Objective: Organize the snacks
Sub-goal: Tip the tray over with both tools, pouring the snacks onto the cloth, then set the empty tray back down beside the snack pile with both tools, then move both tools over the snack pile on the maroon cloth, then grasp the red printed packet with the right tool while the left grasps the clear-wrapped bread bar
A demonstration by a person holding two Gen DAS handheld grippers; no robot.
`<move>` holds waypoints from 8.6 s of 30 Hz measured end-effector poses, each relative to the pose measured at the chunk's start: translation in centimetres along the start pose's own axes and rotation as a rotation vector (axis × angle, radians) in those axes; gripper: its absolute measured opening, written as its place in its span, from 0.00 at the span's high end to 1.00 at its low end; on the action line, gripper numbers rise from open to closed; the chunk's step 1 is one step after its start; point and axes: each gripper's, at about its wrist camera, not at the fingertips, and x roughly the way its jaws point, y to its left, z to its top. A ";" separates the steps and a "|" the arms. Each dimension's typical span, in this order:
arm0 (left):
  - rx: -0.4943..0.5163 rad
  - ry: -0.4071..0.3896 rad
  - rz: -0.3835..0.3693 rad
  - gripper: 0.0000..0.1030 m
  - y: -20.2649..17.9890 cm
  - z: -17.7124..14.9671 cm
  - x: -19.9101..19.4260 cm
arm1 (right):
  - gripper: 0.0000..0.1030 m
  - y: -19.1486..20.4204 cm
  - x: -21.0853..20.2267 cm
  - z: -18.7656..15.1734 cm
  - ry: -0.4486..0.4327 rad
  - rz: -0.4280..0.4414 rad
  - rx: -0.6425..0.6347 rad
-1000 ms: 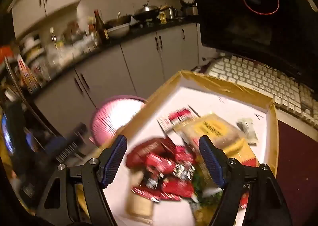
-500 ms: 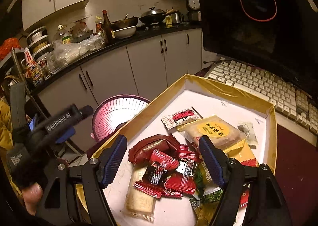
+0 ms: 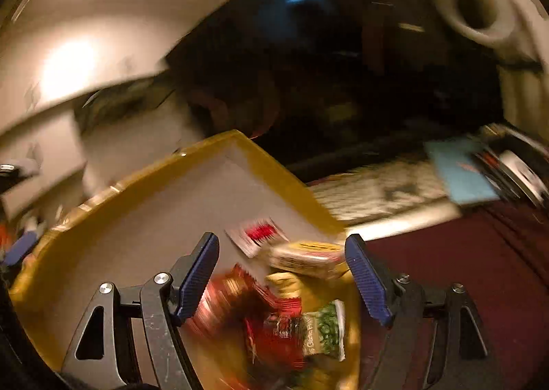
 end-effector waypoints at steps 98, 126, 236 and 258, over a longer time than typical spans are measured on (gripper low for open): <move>0.164 0.466 0.148 0.17 6.2 -8.9 11.6 | 0.24 3.5 8.8 -3.1 0.381 -0.006 -0.042; 0.273 0.695 -0.158 0.17 -3.8 -12.2 10.1 | 0.24 -7.7 1.5 1.3 0.439 -0.229 0.036; 0.513 0.896 -0.359 0.18 -6.7 -17.2 3.6 | 0.33 -10.2 -0.3 -1.1 0.597 -0.027 -0.138; 0.863 1.000 -0.694 0.18 -11.9 -23.1 2.9 | 0.71 -14.7 -1.9 0.1 0.496 -0.051 -0.006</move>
